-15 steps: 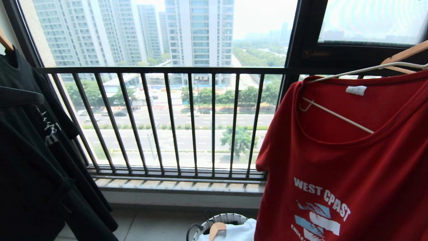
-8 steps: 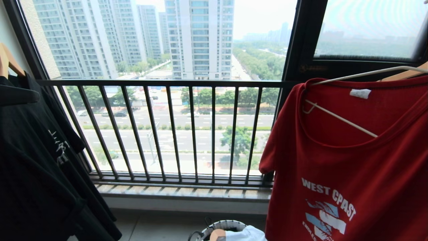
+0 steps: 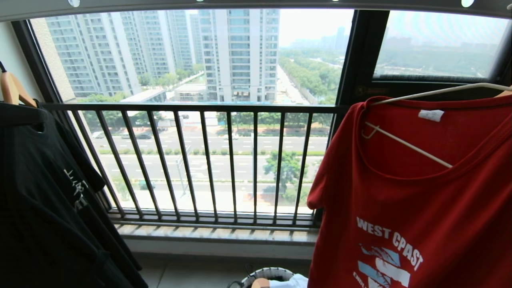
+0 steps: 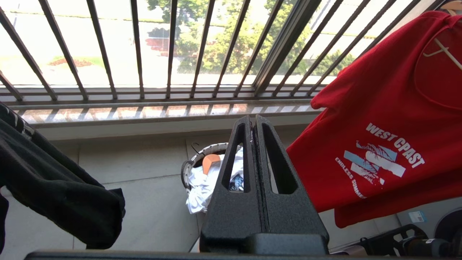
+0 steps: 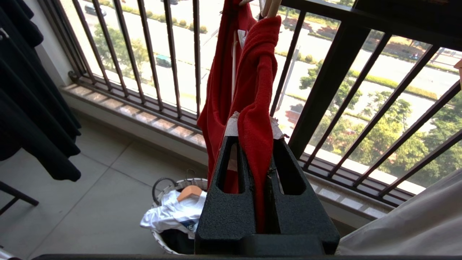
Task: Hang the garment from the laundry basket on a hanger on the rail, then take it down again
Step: Hang the clothes rack on the clothesline
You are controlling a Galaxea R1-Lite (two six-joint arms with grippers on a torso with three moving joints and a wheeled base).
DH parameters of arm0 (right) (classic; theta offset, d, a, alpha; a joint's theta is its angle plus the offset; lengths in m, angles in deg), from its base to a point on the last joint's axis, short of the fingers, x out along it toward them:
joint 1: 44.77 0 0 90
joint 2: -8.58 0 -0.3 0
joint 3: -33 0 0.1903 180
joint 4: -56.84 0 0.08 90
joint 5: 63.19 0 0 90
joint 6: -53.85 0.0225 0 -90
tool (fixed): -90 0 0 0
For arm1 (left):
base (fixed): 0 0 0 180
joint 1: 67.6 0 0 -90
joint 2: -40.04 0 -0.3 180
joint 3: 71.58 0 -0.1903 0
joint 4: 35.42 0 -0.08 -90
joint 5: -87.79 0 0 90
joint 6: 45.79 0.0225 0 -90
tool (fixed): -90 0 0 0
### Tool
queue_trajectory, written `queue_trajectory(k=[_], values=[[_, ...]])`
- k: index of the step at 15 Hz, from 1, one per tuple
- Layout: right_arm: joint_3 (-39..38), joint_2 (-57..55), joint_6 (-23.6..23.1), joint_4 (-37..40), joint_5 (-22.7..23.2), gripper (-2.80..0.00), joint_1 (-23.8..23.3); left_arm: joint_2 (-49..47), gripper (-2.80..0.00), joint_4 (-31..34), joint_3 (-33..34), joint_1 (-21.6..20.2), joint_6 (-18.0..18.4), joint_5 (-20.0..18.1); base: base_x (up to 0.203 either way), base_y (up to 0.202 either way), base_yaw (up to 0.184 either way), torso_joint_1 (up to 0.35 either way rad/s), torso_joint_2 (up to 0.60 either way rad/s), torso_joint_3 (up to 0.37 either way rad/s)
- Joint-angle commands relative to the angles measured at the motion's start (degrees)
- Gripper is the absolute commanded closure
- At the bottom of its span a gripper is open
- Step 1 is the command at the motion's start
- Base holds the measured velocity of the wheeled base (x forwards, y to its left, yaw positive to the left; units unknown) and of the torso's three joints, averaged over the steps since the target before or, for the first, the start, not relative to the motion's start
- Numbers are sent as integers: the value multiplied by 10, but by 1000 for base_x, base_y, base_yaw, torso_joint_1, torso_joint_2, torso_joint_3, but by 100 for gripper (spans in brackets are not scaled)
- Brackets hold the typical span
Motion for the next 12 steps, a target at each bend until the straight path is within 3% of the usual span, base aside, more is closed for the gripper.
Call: queue_trajectory(k=[1, 9, 12], values=[[0, -1, 0, 0, 0, 0, 0, -1, 0, 2, 0, 0, -1, 0, 0, 0, 0, 161, -323, -178], [-2, 4, 1, -1, 6, 0, 0, 1, 0, 2, 0, 0, -1, 0, 0, 0, 0, 152, -313, -164], [-5, 5, 1, -1, 5, 0, 0, 5, 0, 2, -1, -1, -2, 0, 0, 0, 0, 9, -10, -6]])
